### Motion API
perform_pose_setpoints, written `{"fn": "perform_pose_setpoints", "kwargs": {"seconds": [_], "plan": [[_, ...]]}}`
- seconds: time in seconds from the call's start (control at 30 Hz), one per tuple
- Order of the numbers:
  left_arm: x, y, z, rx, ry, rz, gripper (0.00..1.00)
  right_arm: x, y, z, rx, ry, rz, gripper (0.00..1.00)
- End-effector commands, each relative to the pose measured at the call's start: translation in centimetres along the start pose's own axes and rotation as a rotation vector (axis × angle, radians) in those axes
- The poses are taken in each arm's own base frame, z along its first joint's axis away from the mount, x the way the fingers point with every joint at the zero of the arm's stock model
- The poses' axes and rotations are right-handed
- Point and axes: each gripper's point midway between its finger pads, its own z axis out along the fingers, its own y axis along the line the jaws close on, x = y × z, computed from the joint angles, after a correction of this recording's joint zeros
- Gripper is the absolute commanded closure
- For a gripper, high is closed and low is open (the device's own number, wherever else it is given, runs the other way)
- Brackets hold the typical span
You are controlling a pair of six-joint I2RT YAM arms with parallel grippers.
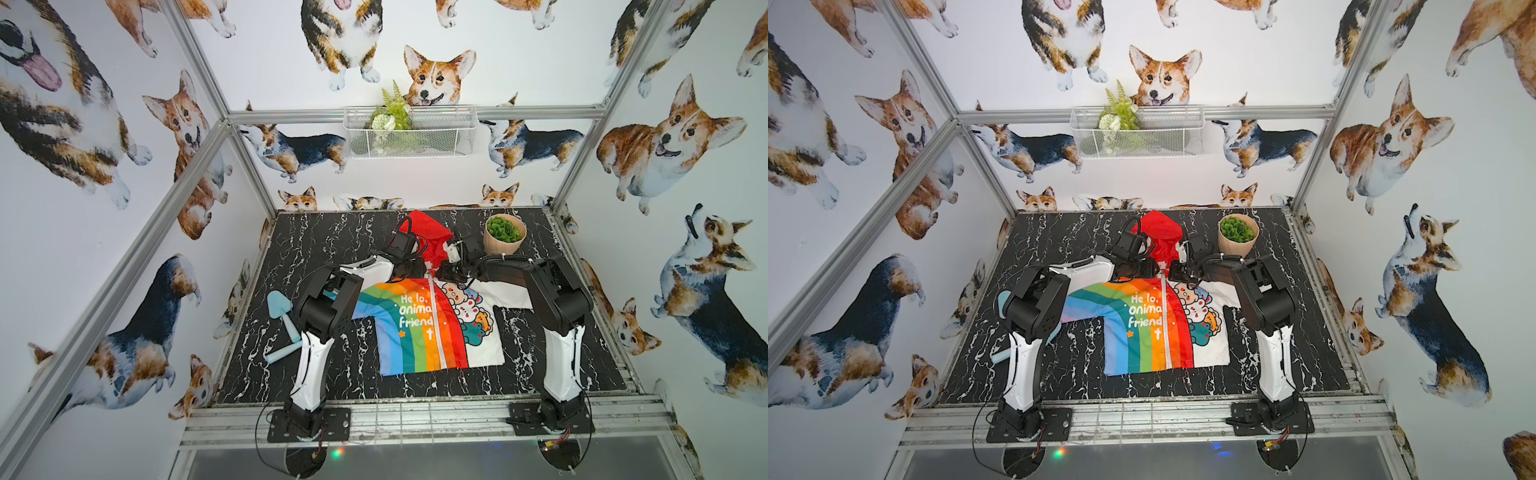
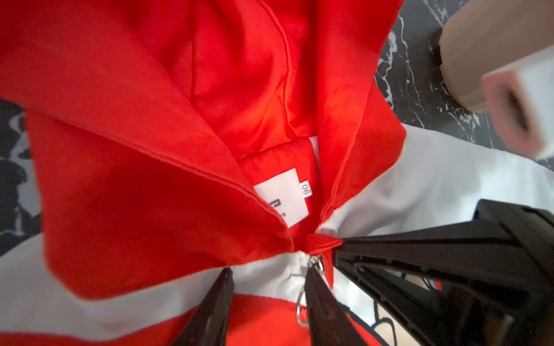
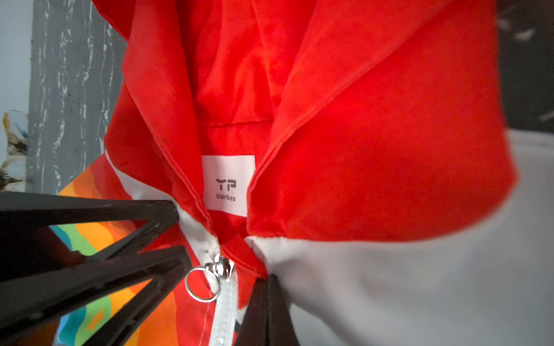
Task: Unzip the jacket
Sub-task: Unzip the zipper on the jacket.
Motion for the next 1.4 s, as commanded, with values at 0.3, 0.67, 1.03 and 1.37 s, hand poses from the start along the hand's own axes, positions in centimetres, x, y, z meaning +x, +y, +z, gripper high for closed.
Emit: {"fn": "perform_pose_setpoints", "kwargs": {"seconds": [0.3, 0.67, 1.03, 1.37], "plan": [[1.0, -0.8, 1.1, 0.088, 0.038, -0.057, 0.58, 3.8, -2.7, 1.0, 0.067, 0.132, 0.104, 0.97], [1.2, -1.0, 1.9, 0.143, 0.047, -0.124, 0.65, 4.2, -3.0, 1.2, 0.069, 0.143, 0.113, 0.97], [1.3, -0.7, 1.8, 0.137, 0.049, -0.129, 0.94, 4.1, -3.1, 1.0, 0.087, 0.142, 0.11, 0.97], [0.5, -1.2, 0.8, 0.169, 0.028, -0.136, 1.0, 2.3, -1.7, -2.1, 0.087, 0.056, 0.069, 0.86]]}}
